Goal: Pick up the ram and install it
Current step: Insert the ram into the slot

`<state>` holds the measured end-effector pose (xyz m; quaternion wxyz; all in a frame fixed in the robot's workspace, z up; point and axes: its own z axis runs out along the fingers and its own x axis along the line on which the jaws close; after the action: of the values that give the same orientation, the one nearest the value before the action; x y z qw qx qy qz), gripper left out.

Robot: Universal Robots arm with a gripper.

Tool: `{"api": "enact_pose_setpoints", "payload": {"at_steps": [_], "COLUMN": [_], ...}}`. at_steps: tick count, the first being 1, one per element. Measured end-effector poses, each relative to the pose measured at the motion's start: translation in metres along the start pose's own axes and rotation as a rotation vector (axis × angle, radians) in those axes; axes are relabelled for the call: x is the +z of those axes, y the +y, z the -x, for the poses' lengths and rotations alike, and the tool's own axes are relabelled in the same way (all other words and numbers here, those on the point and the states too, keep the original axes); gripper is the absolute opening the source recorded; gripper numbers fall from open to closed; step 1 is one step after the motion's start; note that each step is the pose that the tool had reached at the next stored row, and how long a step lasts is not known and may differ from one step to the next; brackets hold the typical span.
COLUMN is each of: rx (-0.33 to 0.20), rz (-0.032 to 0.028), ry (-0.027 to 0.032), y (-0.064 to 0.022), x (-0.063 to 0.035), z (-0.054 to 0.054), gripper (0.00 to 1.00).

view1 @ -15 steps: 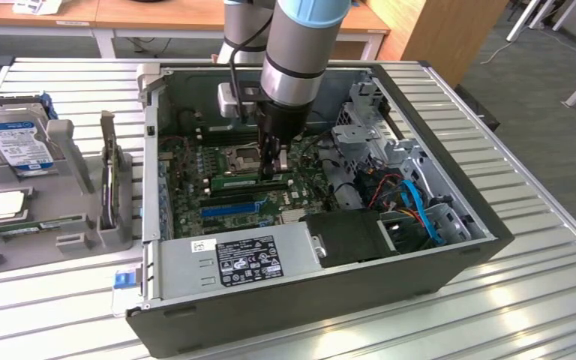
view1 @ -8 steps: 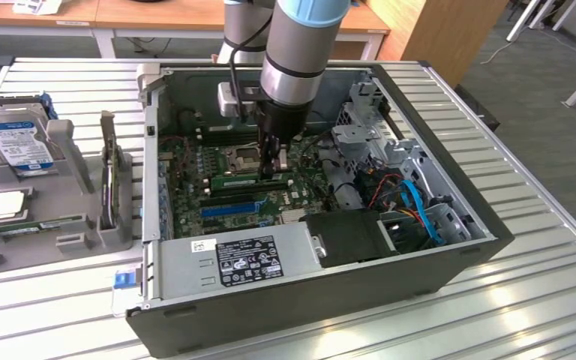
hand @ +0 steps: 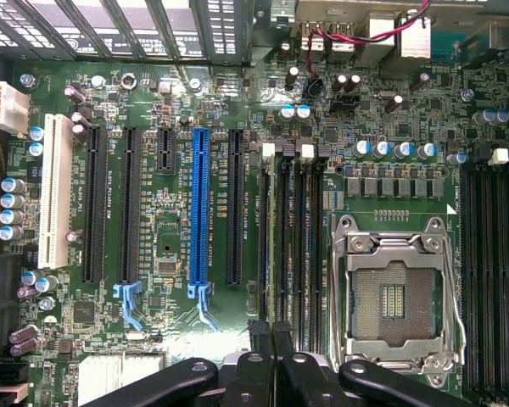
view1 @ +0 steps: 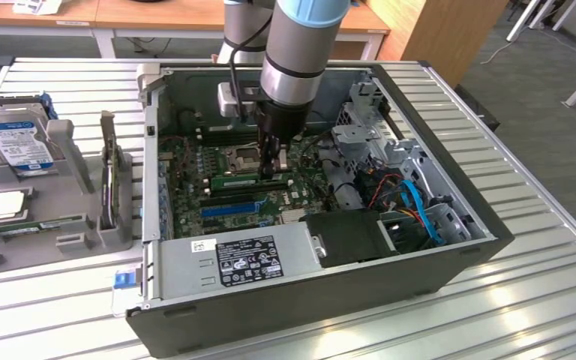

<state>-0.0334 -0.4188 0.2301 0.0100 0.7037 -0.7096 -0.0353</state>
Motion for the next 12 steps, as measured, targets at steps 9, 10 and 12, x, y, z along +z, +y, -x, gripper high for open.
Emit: {"api": "enact_pose_setpoints", "payload": {"at_steps": [9,10,12], "rx": [0.000,0.000,0.000], "rz": [0.0002,0.0002,0.0001], "ry": [0.0003,0.0003,0.0002], "y": [0.0000,0.0000,0.0000], "x": [0.0004,0.0005,0.0008], "z": [0.0007,0.0006,0.0006], "gripper": [0.12,0.12,0.12]}}
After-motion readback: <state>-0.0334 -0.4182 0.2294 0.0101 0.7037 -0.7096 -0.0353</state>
